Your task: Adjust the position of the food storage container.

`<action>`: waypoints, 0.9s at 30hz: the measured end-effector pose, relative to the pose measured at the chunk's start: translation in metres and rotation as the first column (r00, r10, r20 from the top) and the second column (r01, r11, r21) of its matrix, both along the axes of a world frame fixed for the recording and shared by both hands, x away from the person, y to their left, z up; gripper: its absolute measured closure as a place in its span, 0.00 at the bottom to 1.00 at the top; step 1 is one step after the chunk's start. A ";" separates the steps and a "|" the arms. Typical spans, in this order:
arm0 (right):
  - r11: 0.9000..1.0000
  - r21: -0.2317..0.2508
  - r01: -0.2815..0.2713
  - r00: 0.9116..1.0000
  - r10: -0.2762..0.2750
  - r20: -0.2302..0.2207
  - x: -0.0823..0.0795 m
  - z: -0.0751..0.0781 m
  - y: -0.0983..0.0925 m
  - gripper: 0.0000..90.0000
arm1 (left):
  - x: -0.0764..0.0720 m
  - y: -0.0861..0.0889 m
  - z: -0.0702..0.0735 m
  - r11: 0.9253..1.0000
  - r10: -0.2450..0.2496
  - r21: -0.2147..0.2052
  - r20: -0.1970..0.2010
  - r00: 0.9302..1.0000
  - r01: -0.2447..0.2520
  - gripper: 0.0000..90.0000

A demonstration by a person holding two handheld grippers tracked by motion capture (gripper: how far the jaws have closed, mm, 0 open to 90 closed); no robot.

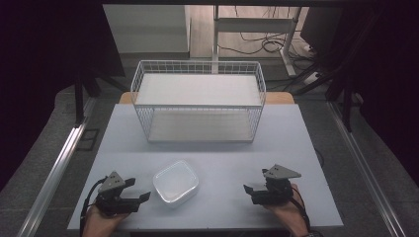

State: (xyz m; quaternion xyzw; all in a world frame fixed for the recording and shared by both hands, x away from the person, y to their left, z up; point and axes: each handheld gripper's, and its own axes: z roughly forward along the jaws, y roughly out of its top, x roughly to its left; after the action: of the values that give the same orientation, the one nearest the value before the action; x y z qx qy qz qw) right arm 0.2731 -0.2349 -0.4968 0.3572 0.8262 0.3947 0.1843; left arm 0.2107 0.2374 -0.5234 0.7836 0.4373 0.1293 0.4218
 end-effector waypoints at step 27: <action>0.991 0.026 -0.135 0.987 0.137 -0.090 0.017 -0.001 0.028 0.75 | 0.026 -0.023 -0.003 1.000 0.001 -0.026 -0.131 0.991 -0.004 1.00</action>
State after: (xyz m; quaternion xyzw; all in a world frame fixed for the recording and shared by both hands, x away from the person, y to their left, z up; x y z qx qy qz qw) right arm 0.2901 -0.2069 -0.4974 0.3196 0.8522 0.3978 0.1153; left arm 0.2365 0.2141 -0.5268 0.7842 0.4667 0.0723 0.4024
